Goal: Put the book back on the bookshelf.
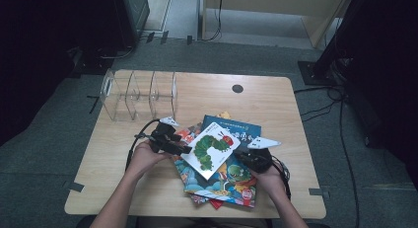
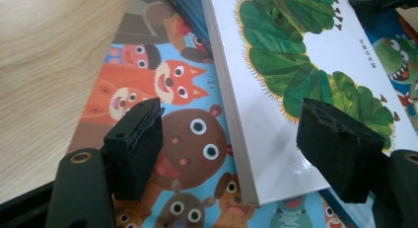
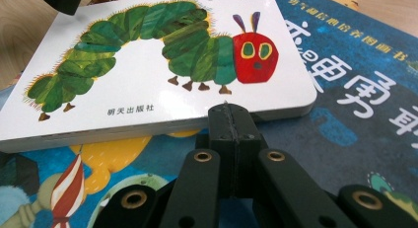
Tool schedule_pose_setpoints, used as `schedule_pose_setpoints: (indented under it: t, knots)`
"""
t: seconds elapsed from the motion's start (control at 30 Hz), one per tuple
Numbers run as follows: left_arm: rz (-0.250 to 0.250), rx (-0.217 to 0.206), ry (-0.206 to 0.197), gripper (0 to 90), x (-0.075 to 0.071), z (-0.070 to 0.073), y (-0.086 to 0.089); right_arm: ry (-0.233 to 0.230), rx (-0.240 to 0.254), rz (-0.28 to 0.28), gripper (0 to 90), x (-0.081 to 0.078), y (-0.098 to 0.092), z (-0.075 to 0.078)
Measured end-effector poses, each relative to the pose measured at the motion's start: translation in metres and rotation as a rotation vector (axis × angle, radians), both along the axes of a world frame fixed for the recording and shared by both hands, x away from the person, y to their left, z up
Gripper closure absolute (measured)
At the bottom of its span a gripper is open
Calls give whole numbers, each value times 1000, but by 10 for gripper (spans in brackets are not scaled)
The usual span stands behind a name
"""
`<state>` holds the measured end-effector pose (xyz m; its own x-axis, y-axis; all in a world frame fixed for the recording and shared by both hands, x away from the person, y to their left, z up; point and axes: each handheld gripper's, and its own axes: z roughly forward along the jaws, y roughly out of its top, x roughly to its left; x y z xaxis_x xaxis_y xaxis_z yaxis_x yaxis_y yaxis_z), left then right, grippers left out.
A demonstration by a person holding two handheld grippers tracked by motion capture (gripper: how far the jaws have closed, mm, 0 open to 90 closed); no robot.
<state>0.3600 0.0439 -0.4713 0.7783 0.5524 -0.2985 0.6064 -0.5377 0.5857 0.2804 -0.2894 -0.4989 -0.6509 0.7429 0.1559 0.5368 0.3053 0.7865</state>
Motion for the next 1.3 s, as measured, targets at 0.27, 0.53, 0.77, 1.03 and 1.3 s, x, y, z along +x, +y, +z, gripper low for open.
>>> schedule_pose_setpoints:
  t: [0.27,0.53,0.77,1.03,1.3]
  knots:
    - [0,-18,62,272,5,-7,-7,-8,-2,13,900,6,3,-1]
    - [22,-39,91,289,4,-8,-10,-8,11,8,900,12,12,-1]
    - [62,-37,88,333,1,-8,-9,-9,3,24,900,12,21,-1]
    - [77,-3,86,315,-5,-5,-17,27,-12,27,900,11,26,3]
    - [65,11,92,302,-4,-5,-18,45,-27,103,900,-6,41,5]
